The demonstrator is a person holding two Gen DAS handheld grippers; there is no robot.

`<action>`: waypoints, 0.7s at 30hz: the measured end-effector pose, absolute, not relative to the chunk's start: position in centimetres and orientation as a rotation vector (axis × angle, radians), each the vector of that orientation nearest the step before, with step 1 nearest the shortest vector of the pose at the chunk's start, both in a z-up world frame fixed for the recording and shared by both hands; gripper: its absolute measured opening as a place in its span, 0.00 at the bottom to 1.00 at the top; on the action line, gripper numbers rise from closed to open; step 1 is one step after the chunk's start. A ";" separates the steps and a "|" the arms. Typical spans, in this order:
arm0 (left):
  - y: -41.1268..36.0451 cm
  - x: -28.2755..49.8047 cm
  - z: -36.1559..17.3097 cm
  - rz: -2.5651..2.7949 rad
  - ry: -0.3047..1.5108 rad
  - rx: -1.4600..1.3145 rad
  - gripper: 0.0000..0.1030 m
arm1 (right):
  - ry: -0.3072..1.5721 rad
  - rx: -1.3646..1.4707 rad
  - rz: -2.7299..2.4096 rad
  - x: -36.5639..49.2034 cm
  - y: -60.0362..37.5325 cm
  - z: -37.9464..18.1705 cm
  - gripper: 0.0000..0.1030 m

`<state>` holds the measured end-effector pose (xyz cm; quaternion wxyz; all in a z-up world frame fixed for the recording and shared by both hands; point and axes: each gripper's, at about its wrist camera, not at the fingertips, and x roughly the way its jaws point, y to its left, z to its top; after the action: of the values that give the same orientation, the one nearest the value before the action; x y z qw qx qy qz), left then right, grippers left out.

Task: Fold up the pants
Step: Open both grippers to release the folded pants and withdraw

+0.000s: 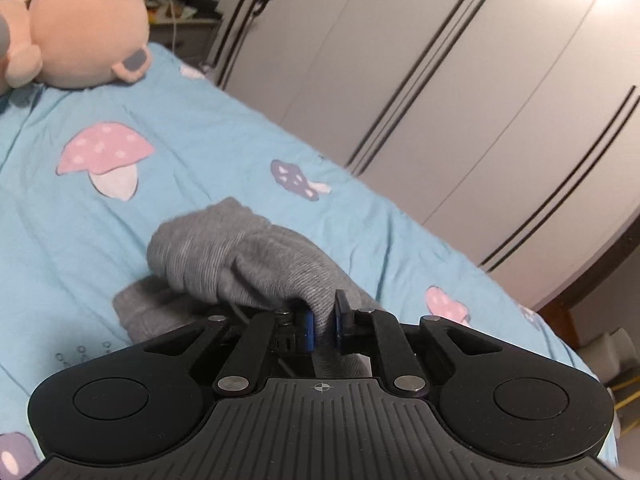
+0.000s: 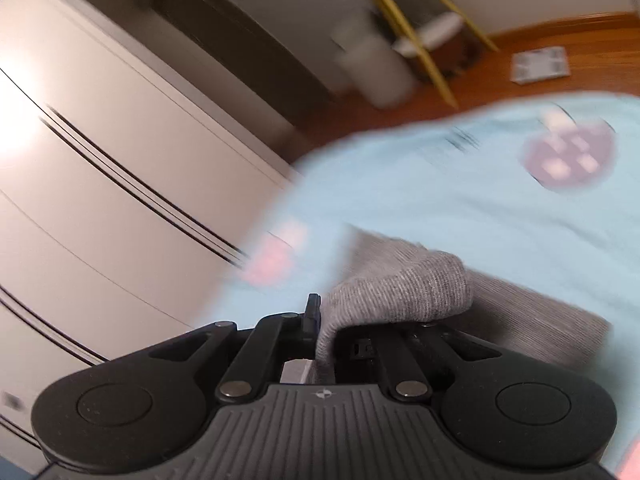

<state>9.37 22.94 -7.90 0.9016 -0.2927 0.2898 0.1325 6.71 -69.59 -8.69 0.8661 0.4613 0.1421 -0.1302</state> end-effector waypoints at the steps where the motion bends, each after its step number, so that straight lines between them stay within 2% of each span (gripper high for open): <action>1: 23.0 9.1 -8.5 0.279 0.611 -0.601 0.11 | 0.250 0.954 -0.263 5.8 -69.7 -8.3 0.04; 4: 23.6 8.8 -12.9 0.334 0.760 -0.567 0.13 | 0.238 0.927 -0.312 3.1 -70.2 -10.3 0.05; 5: 23.8 9.1 -14.7 0.344 0.822 -0.566 0.15 | 0.318 0.919 -0.368 2.8 -70.4 -12.1 0.05; 6: 23.9 9.3 -15.8 0.366 0.860 -0.560 0.21 | 0.438 0.902 -0.427 3.0 -70.6 -14.5 0.05; 7: 23.8 9.3 -16.2 0.376 0.857 -0.565 0.22 | 0.559 0.876 -0.483 3.3 -70.7 -16.9 0.06; 8: 23.8 9.2 -15.7 0.387 0.840 -0.574 0.23 | 0.673 0.854 -0.531 3.6 -70.6 -19.1 0.03; 10: 23.4 9.1 -14.3 0.438 0.808 -0.547 0.48 | 0.621 0.862 -0.520 3.3 -70.9 -18.6 0.05; 11: 23.1 8.9 -13.5 0.466 0.785 -0.513 0.53 | 0.608 0.841 -0.543 3.3 -70.9 -17.8 0.15; 12: 22.6 8.7 -12.7 0.492 0.763 -0.471 0.62 | 0.587 0.799 -0.589 3.2 -70.8 -17.1 0.22; 14: 21.9 8.4 -11.1 0.555 0.729 -0.385 0.71 | 0.556 0.713 -0.683 2.9 -70.4 -16.3 0.59; 15: 21.3 8.1 -10.4 0.588 0.703 -0.331 0.76 | 0.557 0.672 -0.750 2.6 -70.2 -16.2 0.67; 16: 20.6 7.9 -9.8 0.619 0.676 -0.284 0.81 | 0.553 0.639 -0.800 2.4 -70.0 -16.1 0.70; 19: 18.6 7.6 -8.4 0.624 0.596 -0.203 0.91 | 0.508 0.599 -0.822 2.3 -69.1 -15.3 0.70; 21: 16.4 8.1 -8.4 0.534 0.591 -0.210 0.92 | 0.457 0.548 -0.798 2.3 -68.1 -13.9 0.70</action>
<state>8.07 16.43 -8.39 0.9163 -0.1018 0.2873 0.2596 2.33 -68.08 -13.94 0.8602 0.2611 0.2175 -0.3803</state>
